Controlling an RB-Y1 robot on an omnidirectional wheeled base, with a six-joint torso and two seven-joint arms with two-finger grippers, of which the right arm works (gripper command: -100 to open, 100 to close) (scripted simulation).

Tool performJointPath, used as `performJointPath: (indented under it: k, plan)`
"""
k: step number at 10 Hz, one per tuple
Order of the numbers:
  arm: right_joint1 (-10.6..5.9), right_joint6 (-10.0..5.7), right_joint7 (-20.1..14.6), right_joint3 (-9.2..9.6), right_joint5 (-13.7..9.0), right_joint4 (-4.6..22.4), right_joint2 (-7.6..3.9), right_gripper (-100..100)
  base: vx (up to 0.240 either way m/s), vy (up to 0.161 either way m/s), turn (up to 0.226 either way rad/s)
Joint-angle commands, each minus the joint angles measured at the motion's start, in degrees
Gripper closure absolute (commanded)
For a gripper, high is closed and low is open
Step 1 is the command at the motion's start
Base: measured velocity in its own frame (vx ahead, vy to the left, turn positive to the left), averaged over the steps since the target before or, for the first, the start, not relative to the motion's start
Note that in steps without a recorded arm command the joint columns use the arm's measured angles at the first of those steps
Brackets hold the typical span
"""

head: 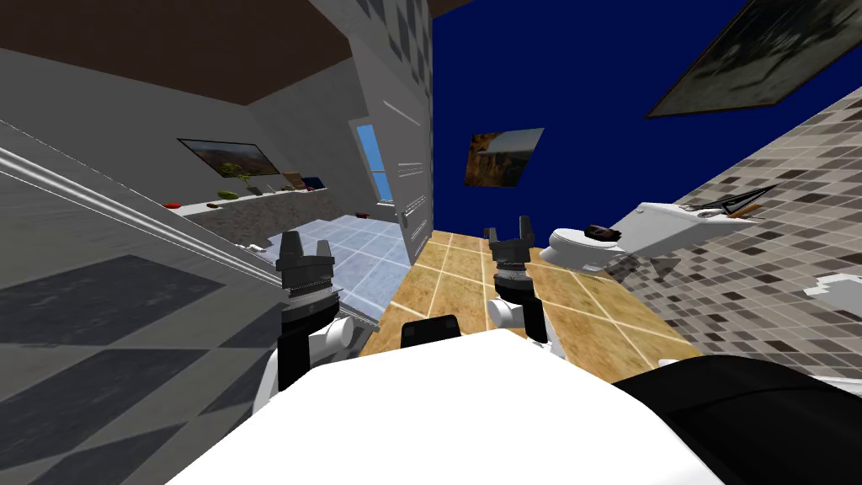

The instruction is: Push the door open

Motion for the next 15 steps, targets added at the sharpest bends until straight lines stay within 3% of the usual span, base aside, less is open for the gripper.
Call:
performJointPath:
  k: [1,7,13,15]
  plan:
    - [-0.73,0.26,0.1,0.63,0.1,1.4,-0.48,-100,0.093,-0.027,0.116]
    - [-3.25,1.13,0.6,2.80,0.5,6.1,-1.73,-100,0.167,-0.047,0.084]
    - [-7.58,2.63,1.3,6.52,1.1,14.2,-3.08,-100,0.187,-0.087,0.145]
    - [-8.44,2.93,1.5,7.26,1.2,15.8,-3.25,-100,0.127,-0.095,0.094]
